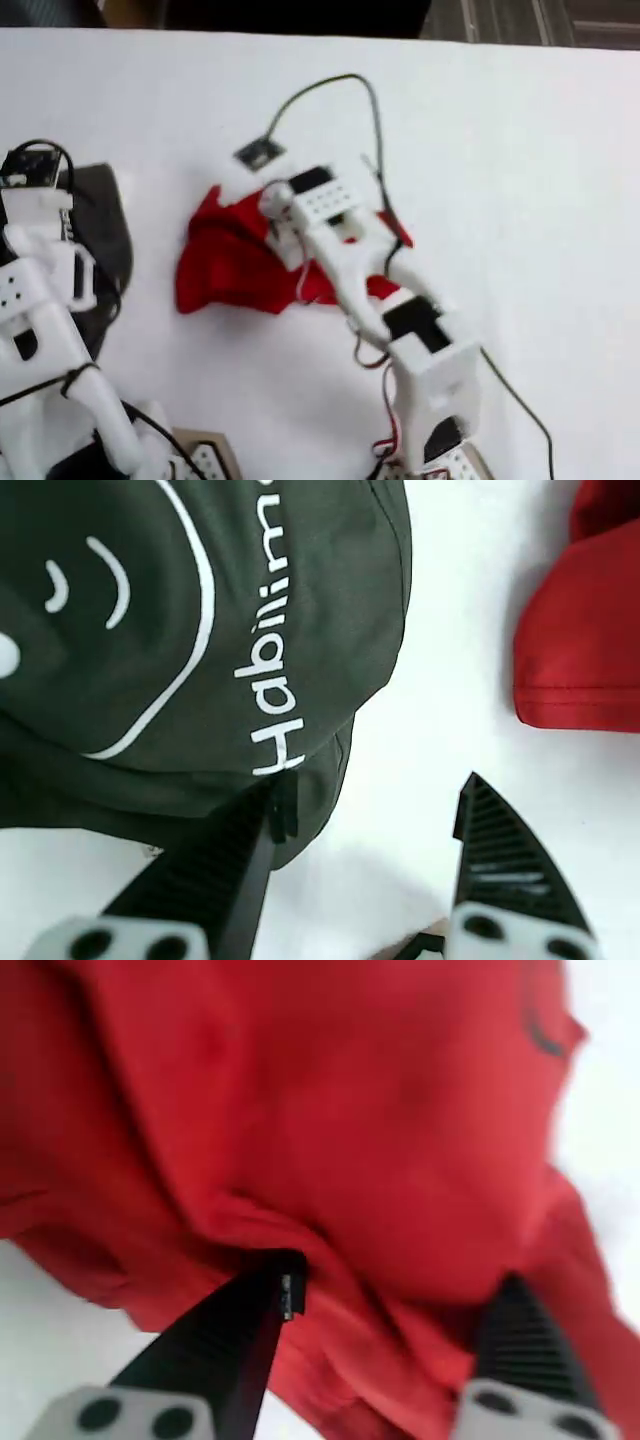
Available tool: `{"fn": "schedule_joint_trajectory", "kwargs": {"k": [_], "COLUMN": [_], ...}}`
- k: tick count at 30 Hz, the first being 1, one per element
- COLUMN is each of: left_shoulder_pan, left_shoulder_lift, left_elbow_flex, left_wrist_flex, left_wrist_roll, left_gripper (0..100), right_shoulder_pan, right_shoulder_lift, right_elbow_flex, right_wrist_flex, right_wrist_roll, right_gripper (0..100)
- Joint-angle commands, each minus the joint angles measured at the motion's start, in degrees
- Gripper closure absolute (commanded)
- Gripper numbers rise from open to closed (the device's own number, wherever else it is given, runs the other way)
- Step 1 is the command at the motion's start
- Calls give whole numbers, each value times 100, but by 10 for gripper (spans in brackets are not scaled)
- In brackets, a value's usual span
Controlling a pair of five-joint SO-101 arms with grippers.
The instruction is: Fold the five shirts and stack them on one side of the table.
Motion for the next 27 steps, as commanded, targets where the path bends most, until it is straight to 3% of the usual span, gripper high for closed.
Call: {"fn": "schedule_joint_trajectory", "kwargs": {"k": [1, 10, 19, 27], "left_shoulder_pan": [229, 1073, 3332, 4563], "left_shoulder_lift": [-193, -193, -193, -202], "left_elbow_flex": [-22, -13, 673, 1446], "left_wrist_flex": [-88, -88, -914, -1837], "left_wrist_roll": [-70, -70, -35, -18], "left_gripper": [731, 731, 729, 728], "right_shoulder_pan": [760, 2527, 2615, 2615], "right_shoulder_lift": [-101, -1429, -2088, -2457], "right_elbow_flex": [-290, -818, -826, -835], "right_wrist_flex": [40, 1103, 1516, 1684], "right_wrist_roll": [-18, 0, -9, -9], "right_gripper": [969, 978, 972, 739]}}
